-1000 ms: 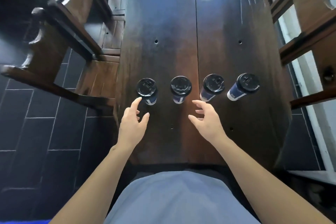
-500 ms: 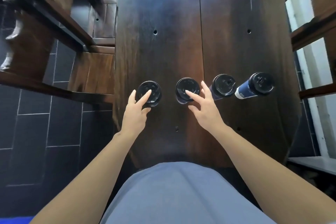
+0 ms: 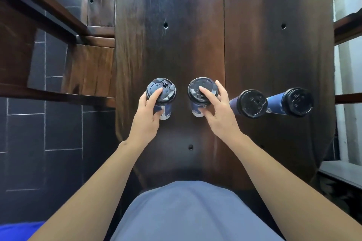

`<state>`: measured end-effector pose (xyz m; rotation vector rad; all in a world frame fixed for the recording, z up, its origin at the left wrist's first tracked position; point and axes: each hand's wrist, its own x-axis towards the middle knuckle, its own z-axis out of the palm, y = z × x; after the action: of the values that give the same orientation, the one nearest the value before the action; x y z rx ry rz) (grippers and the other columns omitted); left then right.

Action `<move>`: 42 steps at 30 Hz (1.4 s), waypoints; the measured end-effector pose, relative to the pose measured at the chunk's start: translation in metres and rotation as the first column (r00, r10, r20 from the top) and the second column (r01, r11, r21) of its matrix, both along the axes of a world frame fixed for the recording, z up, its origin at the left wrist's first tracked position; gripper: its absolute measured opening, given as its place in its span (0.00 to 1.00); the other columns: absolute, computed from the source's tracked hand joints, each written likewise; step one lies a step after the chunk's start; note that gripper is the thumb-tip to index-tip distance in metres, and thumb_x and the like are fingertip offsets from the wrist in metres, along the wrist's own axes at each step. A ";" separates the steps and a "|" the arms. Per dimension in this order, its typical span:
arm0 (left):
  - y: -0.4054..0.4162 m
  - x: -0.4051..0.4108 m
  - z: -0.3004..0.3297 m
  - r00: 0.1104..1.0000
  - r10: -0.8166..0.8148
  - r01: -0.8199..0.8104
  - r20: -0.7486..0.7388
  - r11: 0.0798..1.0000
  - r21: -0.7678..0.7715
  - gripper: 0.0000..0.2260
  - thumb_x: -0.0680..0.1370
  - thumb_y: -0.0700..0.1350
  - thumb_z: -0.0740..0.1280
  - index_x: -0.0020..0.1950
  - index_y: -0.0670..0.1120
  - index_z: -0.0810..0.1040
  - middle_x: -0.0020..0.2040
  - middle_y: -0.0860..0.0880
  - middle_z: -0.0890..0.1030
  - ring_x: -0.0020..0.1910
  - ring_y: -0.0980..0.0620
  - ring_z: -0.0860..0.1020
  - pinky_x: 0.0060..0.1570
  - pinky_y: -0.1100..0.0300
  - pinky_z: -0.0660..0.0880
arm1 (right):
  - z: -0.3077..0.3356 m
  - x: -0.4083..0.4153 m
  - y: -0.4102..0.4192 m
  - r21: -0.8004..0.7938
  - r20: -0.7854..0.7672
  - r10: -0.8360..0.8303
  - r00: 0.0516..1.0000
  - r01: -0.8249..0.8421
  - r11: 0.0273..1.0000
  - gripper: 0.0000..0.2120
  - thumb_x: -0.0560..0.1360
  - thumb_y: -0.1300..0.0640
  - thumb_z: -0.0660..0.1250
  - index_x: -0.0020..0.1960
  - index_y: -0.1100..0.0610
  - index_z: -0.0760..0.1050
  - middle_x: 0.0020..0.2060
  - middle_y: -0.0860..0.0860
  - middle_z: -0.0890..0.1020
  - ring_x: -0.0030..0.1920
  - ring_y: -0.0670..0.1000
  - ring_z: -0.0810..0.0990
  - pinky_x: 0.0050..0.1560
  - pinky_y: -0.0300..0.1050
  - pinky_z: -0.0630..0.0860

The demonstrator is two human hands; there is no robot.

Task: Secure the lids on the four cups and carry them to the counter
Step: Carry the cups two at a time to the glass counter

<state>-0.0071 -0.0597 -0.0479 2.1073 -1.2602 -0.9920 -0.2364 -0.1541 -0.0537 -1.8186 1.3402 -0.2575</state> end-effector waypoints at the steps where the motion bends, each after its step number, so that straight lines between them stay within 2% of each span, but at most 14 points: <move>1: -0.003 0.000 -0.002 1.000 0.003 -0.003 -0.008 1.000 0.004 0.31 0.82 0.31 0.69 0.83 0.48 0.66 0.79 0.43 0.67 0.76 0.48 0.70 0.71 0.67 0.64 | -0.003 0.002 -0.005 -0.003 -0.004 0.001 1.000 -0.001 1.000 0.31 0.79 0.63 0.72 0.77 0.43 0.69 0.82 0.50 0.54 0.79 0.53 0.64 0.74 0.30 0.57; 4: -0.013 0.001 -0.009 1.000 -0.010 0.010 -0.016 1.000 0.008 0.34 0.79 0.30 0.73 0.82 0.45 0.65 0.78 0.40 0.67 0.75 0.44 0.71 0.72 0.59 0.68 | -0.013 0.007 -0.018 -0.019 0.007 0.017 1.000 -0.017 1.000 0.34 0.77 0.66 0.73 0.76 0.42 0.66 0.82 0.52 0.55 0.78 0.55 0.65 0.75 0.36 0.61; 8: -0.025 0.001 -0.016 1.000 -0.009 0.009 -0.025 1.000 0.007 0.36 0.77 0.29 0.74 0.82 0.43 0.64 0.77 0.38 0.66 0.74 0.44 0.71 0.73 0.55 0.70 | -0.022 0.010 -0.035 -0.051 0.016 0.035 0.999 -0.035 0.998 0.38 0.74 0.67 0.76 0.75 0.44 0.64 0.79 0.55 0.59 0.75 0.50 0.65 0.72 0.26 0.59; 12: -0.038 0.005 -0.024 0.999 0.009 -0.010 -0.040 1.000 -0.008 0.36 0.77 0.31 0.76 0.81 0.41 0.64 0.78 0.37 0.64 0.72 0.55 0.67 0.72 0.54 0.71 | -0.030 0.014 -0.050 -0.035 0.082 0.014 0.997 -0.011 0.999 0.37 0.71 0.64 0.80 0.74 0.52 0.68 0.76 0.56 0.62 0.74 0.53 0.68 0.73 0.50 0.73; 17: -0.049 0.014 -0.034 0.991 0.064 -0.066 -0.116 0.998 -0.014 0.37 0.77 0.33 0.77 0.81 0.45 0.64 0.78 0.37 0.64 0.75 0.48 0.67 0.72 0.44 0.76 | -0.045 0.022 -0.063 0.016 0.144 -0.028 0.989 0.026 1.000 0.37 0.70 0.61 0.82 0.73 0.49 0.68 0.75 0.56 0.62 0.73 0.52 0.69 0.69 0.54 0.77; 19: -0.054 0.015 -0.037 0.988 0.091 -0.094 -0.126 0.996 -0.012 0.36 0.77 0.34 0.77 0.80 0.45 0.64 0.76 0.37 0.65 0.74 0.48 0.68 0.72 0.45 0.75 | -0.051 0.025 -0.067 0.028 0.164 -0.040 0.986 0.036 0.999 0.37 0.70 0.59 0.82 0.72 0.47 0.68 0.76 0.55 0.62 0.74 0.50 0.67 0.70 0.52 0.76; 23: -0.064 0.017 -0.039 0.985 0.130 -0.133 -0.115 0.991 -0.017 0.35 0.77 0.35 0.78 0.80 0.43 0.65 0.75 0.37 0.67 0.72 0.50 0.69 0.70 0.62 0.72 | -0.061 0.030 -0.069 0.049 0.171 -0.038 0.984 0.030 0.998 0.37 0.70 0.58 0.81 0.71 0.41 0.65 0.76 0.55 0.63 0.73 0.43 0.65 0.71 0.36 0.71; 26: -0.066 0.015 -0.035 0.986 0.128 -0.129 -0.111 0.992 -0.001 0.35 0.77 0.35 0.77 0.80 0.43 0.65 0.76 0.38 0.67 0.74 0.47 0.69 0.73 0.54 0.74 | -0.059 0.034 -0.070 0.048 0.186 -0.049 0.981 0.041 0.998 0.37 0.70 0.58 0.81 0.71 0.43 0.66 0.75 0.55 0.63 0.70 0.36 0.65 0.67 0.29 0.70; 28: -0.063 0.013 -0.029 0.983 0.139 -0.140 -0.119 0.990 -0.004 0.34 0.77 0.35 0.77 0.79 0.43 0.65 0.76 0.39 0.67 0.75 0.46 0.69 0.73 0.47 0.75 | -0.052 0.035 -0.069 0.049 0.200 -0.053 0.978 0.044 0.998 0.37 0.70 0.58 0.81 0.71 0.43 0.66 0.75 0.55 0.63 0.71 0.40 0.65 0.68 0.34 0.73; 32: -0.055 0.012 -0.006 0.967 0.156 -0.163 -0.200 0.986 -0.019 0.34 0.77 0.34 0.77 0.79 0.44 0.66 0.77 0.43 0.68 0.74 0.48 0.70 0.71 0.44 0.76 | -0.027 0.039 -0.064 0.071 0.276 -0.055 0.960 0.037 0.997 0.39 0.70 0.59 0.82 0.72 0.46 0.64 0.75 0.55 0.65 0.75 0.51 0.67 0.69 0.52 0.77; 35: -0.046 0.010 0.018 0.950 0.136 -0.151 -0.282 0.988 -0.029 0.34 0.77 0.33 0.77 0.79 0.46 0.65 0.77 0.45 0.69 0.74 0.46 0.72 0.69 0.42 0.77 | -0.002 0.040 -0.058 0.094 0.377 -0.049 0.925 0.015 0.995 0.39 0.69 0.61 0.82 0.73 0.52 0.64 0.70 0.47 0.73 0.69 0.48 0.75 0.62 0.50 0.82; 38: -0.029 0.006 0.043 0.941 0.119 -0.154 -0.317 0.984 -0.089 0.36 0.76 0.33 0.78 0.78 0.48 0.65 0.77 0.50 0.70 0.73 0.48 0.74 0.67 0.49 0.80 | 0.026 0.037 -0.047 0.129 0.456 -0.035 0.889 -0.027 0.991 0.39 0.69 0.62 0.81 0.71 0.48 0.62 0.61 0.29 0.76 0.62 0.41 0.80 0.52 0.36 0.81; 40: -0.016 0.004 0.058 0.934 0.122 -0.177 -0.335 0.974 -0.139 0.38 0.74 0.34 0.79 0.78 0.51 0.64 0.74 0.57 0.72 0.69 0.58 0.75 0.62 0.62 0.80 | 0.044 0.030 -0.039 0.143 0.482 -0.017 0.876 -0.060 0.988 0.39 0.69 0.60 0.81 0.71 0.48 0.62 0.59 0.27 0.76 0.61 0.41 0.80 0.51 0.37 0.81; 42: 0.000 0.000 0.072 0.926 0.131 -0.201 -0.354 0.965 -0.171 0.39 0.73 0.37 0.81 0.77 0.54 0.64 0.72 0.58 0.74 0.66 0.60 0.77 0.59 0.66 0.80 | 0.059 0.022 -0.031 0.167 0.510 0.001 0.860 -0.100 0.981 0.39 0.70 0.58 0.81 0.71 0.47 0.62 0.59 0.30 0.77 0.61 0.43 0.80 0.52 0.39 0.82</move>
<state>-0.0067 -0.0597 0.0246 1.7598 -0.9486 -1.0480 -0.2141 -0.1848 0.0050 -1.4838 0.9061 -0.5253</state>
